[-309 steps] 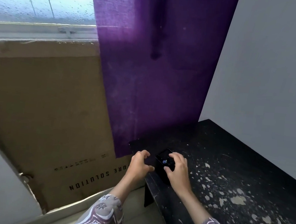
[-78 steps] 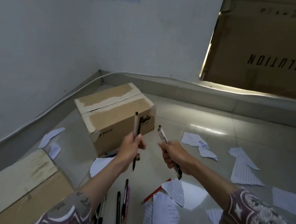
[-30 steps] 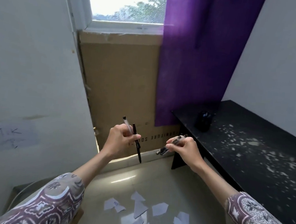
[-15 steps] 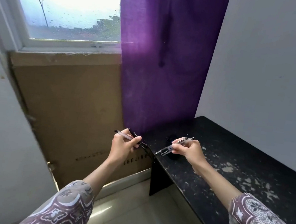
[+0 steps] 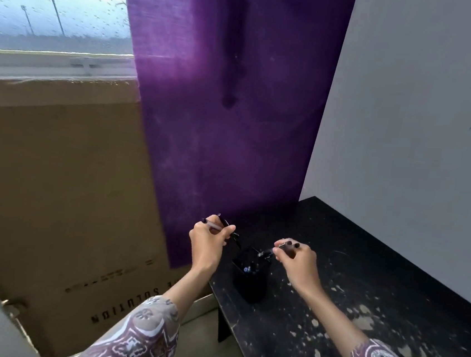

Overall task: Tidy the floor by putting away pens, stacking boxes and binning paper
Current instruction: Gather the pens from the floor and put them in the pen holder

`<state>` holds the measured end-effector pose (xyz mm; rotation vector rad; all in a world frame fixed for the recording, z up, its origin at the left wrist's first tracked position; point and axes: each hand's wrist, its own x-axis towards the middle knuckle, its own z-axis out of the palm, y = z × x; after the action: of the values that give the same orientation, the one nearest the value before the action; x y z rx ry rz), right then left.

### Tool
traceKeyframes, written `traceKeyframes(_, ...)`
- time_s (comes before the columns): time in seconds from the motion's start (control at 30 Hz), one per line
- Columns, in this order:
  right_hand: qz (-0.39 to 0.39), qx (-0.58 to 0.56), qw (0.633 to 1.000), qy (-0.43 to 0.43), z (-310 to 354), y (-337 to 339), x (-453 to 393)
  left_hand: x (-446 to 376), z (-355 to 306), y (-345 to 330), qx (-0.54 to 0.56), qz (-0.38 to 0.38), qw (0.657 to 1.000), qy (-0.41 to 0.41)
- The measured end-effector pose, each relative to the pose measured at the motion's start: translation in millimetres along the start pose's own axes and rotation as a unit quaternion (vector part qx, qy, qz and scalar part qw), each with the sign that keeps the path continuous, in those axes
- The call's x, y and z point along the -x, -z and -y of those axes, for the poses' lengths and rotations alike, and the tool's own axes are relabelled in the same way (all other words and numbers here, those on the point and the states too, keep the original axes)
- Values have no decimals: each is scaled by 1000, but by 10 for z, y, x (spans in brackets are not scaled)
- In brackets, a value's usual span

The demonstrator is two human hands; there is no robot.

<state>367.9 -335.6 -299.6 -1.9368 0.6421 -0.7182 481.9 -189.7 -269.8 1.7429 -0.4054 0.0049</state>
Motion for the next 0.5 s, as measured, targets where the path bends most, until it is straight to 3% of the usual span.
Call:
traceKeyframes(0.2, 41, 53, 998, 12, -296, -207, -195, -195, 307, -369, -19, 40, 999, 9)
traceKeyframes(0.4, 80, 101, 991, 25, -520, -352, -293, -209, 702, -582, -95, 170, 980, 29)
traceKeyframes(0.5, 87, 94, 991, 27, -563, -356, -302, -228, 784, -585, -129, 196, 972, 15)
